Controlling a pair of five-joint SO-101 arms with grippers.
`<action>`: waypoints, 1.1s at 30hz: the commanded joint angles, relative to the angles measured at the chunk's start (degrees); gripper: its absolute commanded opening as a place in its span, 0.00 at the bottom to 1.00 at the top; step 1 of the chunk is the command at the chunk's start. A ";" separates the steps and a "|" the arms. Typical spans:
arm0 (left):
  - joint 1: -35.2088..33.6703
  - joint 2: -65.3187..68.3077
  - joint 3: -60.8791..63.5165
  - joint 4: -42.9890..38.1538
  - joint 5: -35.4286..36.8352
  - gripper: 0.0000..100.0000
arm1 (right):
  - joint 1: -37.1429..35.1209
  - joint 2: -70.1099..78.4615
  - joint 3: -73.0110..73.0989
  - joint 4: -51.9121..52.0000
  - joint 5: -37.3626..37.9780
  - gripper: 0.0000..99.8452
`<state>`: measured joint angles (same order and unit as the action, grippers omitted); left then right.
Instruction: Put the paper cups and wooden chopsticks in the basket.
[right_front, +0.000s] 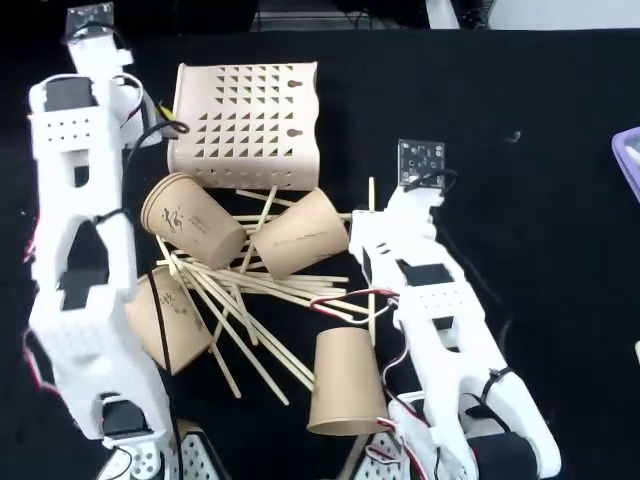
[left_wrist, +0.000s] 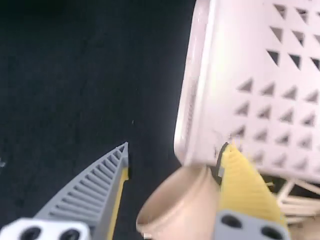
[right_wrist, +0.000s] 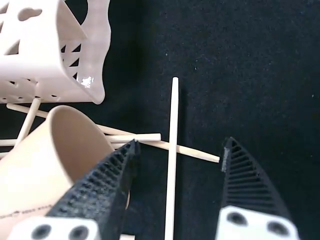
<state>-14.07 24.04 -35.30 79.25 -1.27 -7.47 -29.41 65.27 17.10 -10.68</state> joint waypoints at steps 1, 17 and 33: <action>0.04 9.67 -13.85 -0.18 0.44 0.29 | 1.23 0.22 -1.01 -0.70 -0.26 0.27; -7.60 31.82 -45.76 10.37 -4.92 0.29 | -2.11 0.22 -1.45 -1.05 0.00 0.27; -19.21 40.70 -55.16 10.02 -9.32 0.29 | -2.11 0.13 -1.27 -1.05 0.00 0.27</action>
<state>-30.07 65.01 -87.69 89.63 -9.71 -8.79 -29.41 65.27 17.10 -10.68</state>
